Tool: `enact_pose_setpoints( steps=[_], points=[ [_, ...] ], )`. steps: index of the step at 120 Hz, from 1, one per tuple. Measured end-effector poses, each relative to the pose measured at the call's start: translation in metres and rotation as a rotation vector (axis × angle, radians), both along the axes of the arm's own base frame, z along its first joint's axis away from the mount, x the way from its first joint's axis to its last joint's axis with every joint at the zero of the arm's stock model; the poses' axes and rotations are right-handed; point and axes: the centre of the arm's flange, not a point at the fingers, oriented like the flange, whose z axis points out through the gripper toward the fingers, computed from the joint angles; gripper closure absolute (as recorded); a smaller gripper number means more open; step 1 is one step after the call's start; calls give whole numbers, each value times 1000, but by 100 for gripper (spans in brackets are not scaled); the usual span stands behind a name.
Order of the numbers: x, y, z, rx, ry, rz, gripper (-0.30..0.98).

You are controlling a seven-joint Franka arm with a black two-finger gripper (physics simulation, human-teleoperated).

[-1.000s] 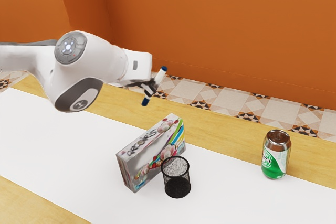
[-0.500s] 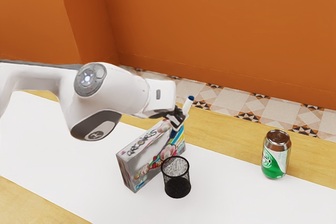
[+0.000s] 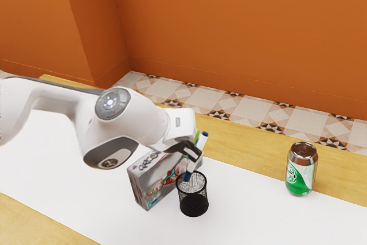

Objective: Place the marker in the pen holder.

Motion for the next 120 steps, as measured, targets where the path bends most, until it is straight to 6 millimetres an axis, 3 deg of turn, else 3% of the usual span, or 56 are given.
enact_pose_setpoints(
  steps=[24, 56, 64, 72, 76, 86, 91, 98, 102, 108, 120],
  points=[
    [2, 0, -8, -23, 24, 31, 79],
    [1, -1, -8, -9, 32, 44, 27],
    [6, 2, 8, -2, 15, 69, 20],
    [34, 27, 44, -28, -23, 159, 14],
    [49, 35, 74, -49, -41, 211, 12],
    [88, 59, 181, -114, -64, 353, 8],
    [100, 88, 237, -128, -65, 429, 7],
    [105, 148, 295, -127, -43, 546, 5],
    [103, 181, 311, -117, -11, 606, 4],
    [98, 218, 316, -98, 56, 672, 4],
    [95, 251, 320, -64, 171, 718, 2]
  ],
)
